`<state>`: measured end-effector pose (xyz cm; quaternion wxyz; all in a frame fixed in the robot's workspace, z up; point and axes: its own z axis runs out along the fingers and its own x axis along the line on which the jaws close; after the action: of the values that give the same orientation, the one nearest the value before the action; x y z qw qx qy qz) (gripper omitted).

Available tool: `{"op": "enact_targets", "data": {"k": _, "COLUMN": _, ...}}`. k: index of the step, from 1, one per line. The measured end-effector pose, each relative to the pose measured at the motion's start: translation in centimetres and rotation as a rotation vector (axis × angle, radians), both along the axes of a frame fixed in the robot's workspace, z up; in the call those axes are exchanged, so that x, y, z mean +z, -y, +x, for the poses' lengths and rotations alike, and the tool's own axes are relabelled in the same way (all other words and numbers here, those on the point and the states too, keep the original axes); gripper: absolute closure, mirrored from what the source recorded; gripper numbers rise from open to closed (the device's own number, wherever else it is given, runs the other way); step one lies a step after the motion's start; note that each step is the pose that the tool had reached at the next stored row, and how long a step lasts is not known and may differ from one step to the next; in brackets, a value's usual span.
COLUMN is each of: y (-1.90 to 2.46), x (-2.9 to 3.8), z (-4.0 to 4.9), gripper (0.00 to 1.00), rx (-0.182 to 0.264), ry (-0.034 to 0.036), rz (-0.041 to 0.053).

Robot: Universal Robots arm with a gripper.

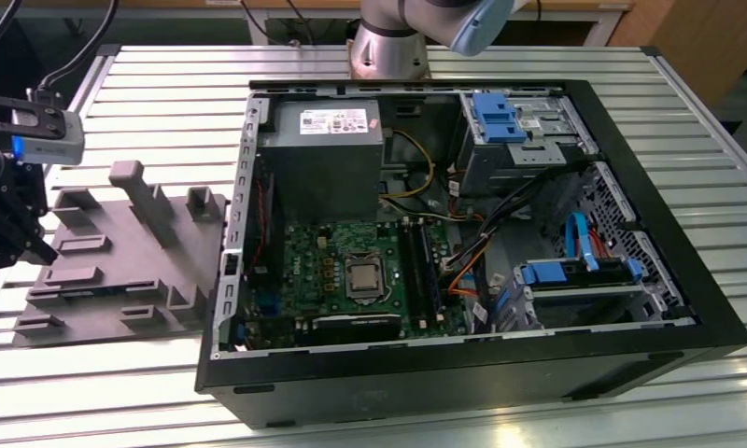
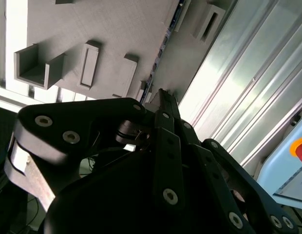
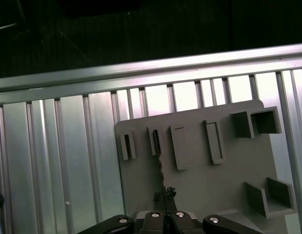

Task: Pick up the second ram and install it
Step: 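Pick up the second ram and move it above second insertion slot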

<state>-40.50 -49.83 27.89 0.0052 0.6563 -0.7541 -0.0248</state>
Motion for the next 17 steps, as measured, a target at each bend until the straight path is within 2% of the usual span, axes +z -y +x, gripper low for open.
{"op": "enact_targets", "data": {"k": 17, "y": 0.0, "x": -0.68, "z": 0.0, "gripper": 0.89, "rx": 0.002, "ry": 0.0, "rz": 0.0}}
